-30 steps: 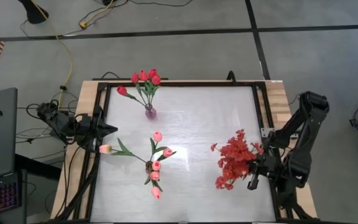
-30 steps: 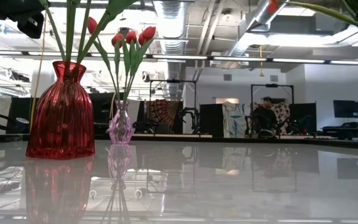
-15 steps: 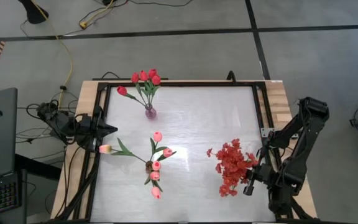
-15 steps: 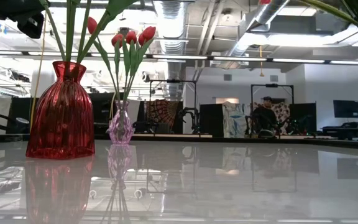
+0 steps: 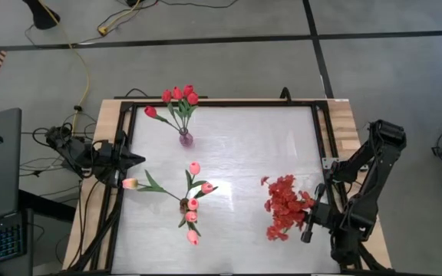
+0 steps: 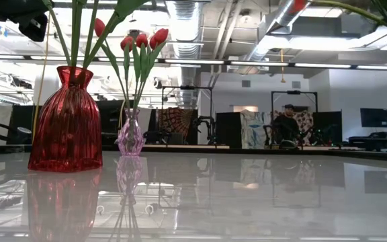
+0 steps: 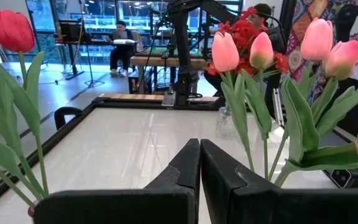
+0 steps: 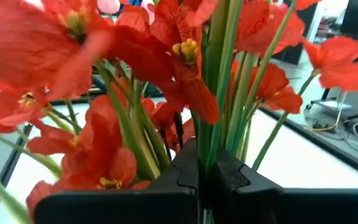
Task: Sort flowers into vase by color
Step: Put the red flowers into the transparent vase
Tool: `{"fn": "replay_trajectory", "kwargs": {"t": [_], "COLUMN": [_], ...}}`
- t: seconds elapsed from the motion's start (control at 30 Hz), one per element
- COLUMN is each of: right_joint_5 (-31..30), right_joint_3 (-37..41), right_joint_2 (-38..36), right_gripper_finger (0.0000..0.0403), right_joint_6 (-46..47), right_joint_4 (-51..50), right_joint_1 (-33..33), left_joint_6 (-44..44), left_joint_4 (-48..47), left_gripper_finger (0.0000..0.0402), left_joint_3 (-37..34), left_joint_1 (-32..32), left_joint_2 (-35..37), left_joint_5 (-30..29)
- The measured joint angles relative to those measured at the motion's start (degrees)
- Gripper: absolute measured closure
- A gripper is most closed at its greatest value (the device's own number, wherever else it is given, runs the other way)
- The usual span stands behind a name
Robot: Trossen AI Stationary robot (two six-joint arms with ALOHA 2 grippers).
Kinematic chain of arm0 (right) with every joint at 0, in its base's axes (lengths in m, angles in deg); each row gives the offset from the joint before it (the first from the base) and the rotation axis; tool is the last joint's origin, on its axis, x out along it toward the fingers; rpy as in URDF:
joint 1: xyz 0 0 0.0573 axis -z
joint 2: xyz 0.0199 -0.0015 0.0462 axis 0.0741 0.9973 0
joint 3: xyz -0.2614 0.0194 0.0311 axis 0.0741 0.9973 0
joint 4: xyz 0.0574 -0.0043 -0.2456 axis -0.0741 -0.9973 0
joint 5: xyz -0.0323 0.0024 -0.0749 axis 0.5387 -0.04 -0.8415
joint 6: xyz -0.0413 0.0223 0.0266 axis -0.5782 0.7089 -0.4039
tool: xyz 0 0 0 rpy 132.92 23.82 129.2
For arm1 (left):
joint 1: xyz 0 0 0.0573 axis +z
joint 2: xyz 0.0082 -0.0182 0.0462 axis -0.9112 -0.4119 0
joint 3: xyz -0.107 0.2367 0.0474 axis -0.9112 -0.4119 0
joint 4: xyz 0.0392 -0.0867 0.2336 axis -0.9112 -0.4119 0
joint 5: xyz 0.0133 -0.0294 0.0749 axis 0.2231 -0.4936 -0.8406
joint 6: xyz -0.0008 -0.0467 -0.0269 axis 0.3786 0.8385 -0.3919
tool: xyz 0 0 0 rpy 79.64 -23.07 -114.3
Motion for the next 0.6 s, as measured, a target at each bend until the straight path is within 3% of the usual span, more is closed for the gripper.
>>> {"fn": "replay_trajectory", "kwargs": {"t": [0.27,0.6], "right_joint_5": [0.2,0.2], "right_joint_3": [0.0,0.0], "right_joint_2": [-0.1,-0.2], "right_gripper_finger": [0.0358,0.0308], "right_joint_6": [1.2,1.8], "right_joint_4": [0.3,0.0], "right_joint_1": [0.1,0.1], "left_joint_6": [0.0,0.0], "left_joint_4": [0.0,0.0], "left_gripper_finger": [0.0402,0.0401], "left_joint_3": [0.0,0.0], "left_joint_1": [0.0,0.0], "left_joint_2": [0.0,0.0], "left_joint_5": [0.0,0.0]}}
